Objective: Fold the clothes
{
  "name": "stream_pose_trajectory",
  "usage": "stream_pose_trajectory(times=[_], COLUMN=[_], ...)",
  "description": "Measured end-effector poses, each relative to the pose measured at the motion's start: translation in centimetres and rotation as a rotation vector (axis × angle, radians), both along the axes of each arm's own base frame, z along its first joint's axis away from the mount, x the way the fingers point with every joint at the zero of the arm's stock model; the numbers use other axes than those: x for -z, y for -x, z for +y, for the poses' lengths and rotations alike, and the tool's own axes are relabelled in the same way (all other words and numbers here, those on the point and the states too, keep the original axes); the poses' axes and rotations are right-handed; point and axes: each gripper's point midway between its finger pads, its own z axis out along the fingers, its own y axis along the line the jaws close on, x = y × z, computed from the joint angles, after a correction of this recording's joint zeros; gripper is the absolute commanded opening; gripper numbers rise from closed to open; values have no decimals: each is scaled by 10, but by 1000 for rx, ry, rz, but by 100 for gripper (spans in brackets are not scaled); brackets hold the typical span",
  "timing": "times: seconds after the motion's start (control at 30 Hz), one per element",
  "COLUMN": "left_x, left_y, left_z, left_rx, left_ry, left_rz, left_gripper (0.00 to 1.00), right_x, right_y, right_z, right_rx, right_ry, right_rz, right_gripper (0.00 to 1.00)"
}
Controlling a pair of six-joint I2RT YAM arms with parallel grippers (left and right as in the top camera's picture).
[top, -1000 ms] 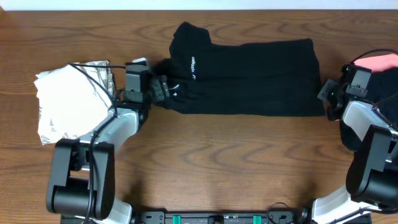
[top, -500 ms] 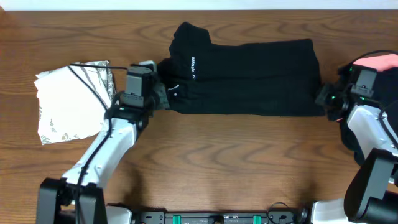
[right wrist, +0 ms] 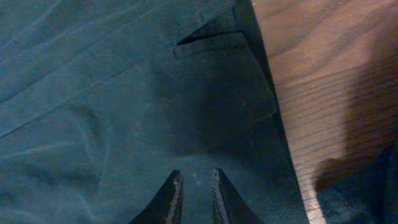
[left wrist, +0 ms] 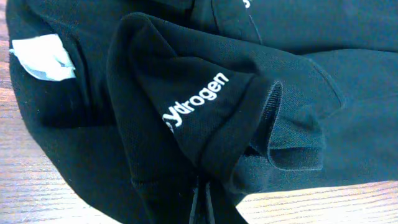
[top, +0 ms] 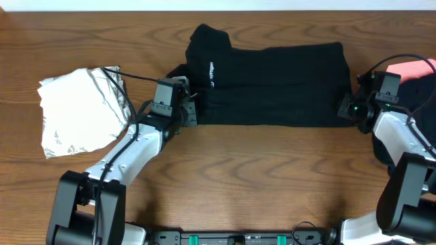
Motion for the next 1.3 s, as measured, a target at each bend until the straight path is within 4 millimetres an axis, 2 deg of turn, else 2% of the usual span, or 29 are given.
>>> stream_pose_trajectory(times=[0.27, 0.33, 0.4, 0.47, 0.77, 0.97, 1.2, 1.3], left_x=[0, -2, -3, -3, -1, 6, 40, 46], left_y=[-10, -14, -17, -18, -21, -20, -15, -17], left_z=[31, 39, 46, 51, 80, 62, 50, 48], left_rx=[-70, -88, -104, -115, -243, -222, -258, -273], left_ry=[-167, -195, -211, -198, -40, 74, 163, 183], left_rz=[-52, -68, -80, -76, -18, 26, 140, 151], left_gripper=[11, 17, 32, 41, 42, 43, 43, 42], right_x=[39, 39, 40, 41, 41, 41, 41, 41], right_y=[10, 7, 5, 4, 1, 2, 2, 2], right_z=[0, 0, -1, -2, -2, -2, -2, -2], right_rx=[5, 5, 5, 5, 3, 3, 3, 2], right_ry=[-14, -12, -10, -10, -9, -9, -10, -10], right_rz=[103, 97, 96, 95, 89, 90, 92, 93], right_gripper=[14, 14, 14, 14, 14, 14, 14, 14])
